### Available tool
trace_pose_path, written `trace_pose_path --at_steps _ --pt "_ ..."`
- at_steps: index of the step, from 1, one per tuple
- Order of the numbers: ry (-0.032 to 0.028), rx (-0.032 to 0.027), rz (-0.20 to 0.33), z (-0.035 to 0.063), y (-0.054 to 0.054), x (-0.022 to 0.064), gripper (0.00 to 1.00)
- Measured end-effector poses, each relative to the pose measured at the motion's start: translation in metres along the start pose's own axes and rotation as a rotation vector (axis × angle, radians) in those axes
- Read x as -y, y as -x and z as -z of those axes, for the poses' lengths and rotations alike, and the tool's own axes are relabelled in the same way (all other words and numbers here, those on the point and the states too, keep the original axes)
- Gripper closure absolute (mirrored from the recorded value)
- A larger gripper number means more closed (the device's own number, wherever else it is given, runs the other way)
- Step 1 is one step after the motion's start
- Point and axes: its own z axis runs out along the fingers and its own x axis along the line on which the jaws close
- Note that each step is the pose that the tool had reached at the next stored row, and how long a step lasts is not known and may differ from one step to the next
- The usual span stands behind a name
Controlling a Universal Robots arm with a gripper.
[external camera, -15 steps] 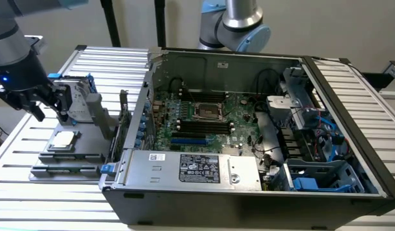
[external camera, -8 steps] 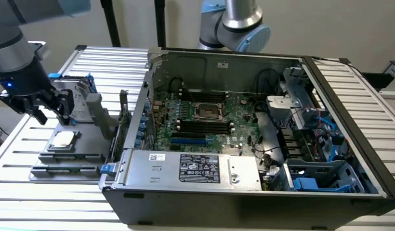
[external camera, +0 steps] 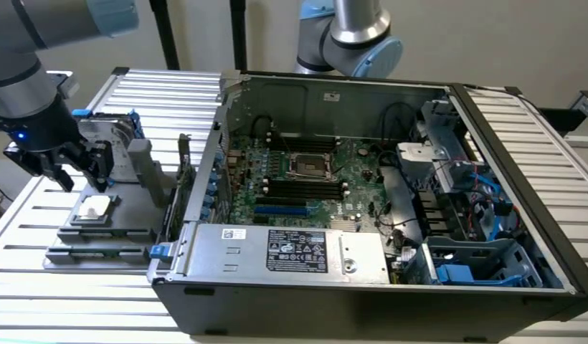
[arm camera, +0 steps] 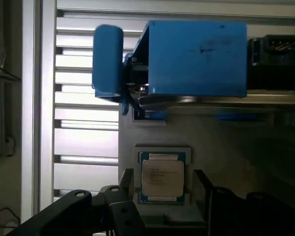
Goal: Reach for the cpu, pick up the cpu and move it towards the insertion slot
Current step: 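Pick up the cpu and move it towards the insertion slot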
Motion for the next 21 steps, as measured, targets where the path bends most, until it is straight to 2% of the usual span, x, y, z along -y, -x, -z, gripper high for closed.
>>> trace_pose_path --at_steps 8,15,17,18,21 --pt "0.0000 -0.0002 0.000 -0.0069 0.004 0.0108 0.40" --pt "-0.0001 -0.0004 0.001 -0.0159 0.004 0.0119 0.40" --pt "-0.0002 -0.0005 0.001 -0.0171 0.004 0.0120 0.38" --pt "-0.0002 -0.0004 0.001 -0.0180 0.004 0.0120 0.33" --pt "-0.0002 -0.0004 0.001 -0.0223 0.004 0.0123 0.33"
